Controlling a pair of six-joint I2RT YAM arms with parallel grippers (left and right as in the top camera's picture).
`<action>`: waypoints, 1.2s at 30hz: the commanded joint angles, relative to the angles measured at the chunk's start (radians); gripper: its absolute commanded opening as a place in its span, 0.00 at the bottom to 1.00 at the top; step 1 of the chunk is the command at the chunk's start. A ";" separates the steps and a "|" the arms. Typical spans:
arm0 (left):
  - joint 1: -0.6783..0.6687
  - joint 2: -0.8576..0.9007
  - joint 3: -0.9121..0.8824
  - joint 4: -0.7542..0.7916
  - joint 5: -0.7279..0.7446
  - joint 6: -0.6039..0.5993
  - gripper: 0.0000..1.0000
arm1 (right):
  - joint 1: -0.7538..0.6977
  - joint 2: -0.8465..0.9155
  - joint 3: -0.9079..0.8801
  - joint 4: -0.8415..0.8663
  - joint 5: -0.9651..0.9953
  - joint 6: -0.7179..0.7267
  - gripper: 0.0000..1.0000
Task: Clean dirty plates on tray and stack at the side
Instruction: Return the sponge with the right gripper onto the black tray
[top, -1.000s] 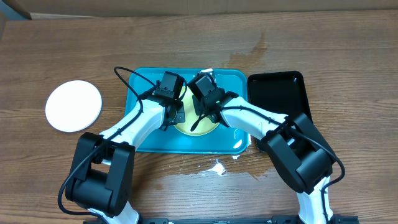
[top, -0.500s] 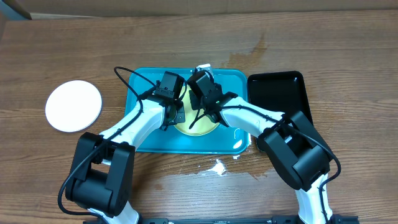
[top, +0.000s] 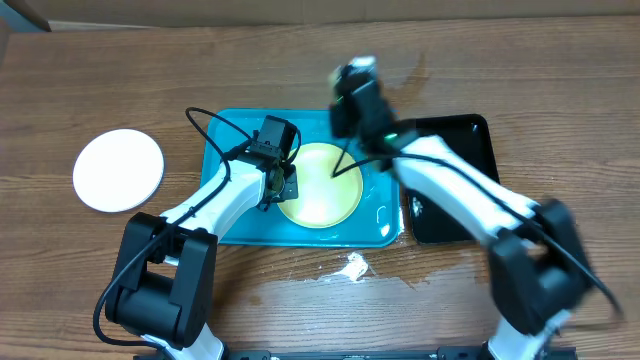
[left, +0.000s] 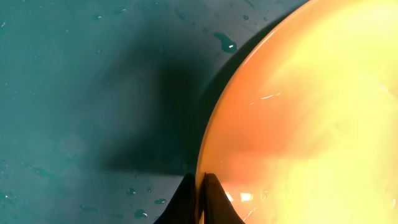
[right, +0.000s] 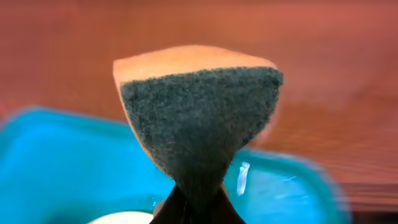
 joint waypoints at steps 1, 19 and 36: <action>-0.001 0.026 -0.013 -0.005 -0.007 0.027 0.04 | -0.055 -0.153 0.043 -0.077 0.020 -0.004 0.04; -0.001 0.025 0.024 -0.019 -0.010 0.043 0.04 | -0.414 -0.197 -0.111 -0.618 -0.150 0.050 0.09; -0.001 0.025 0.439 -0.493 -0.010 0.172 0.04 | -0.415 -0.117 -0.255 -0.483 -0.142 0.039 0.84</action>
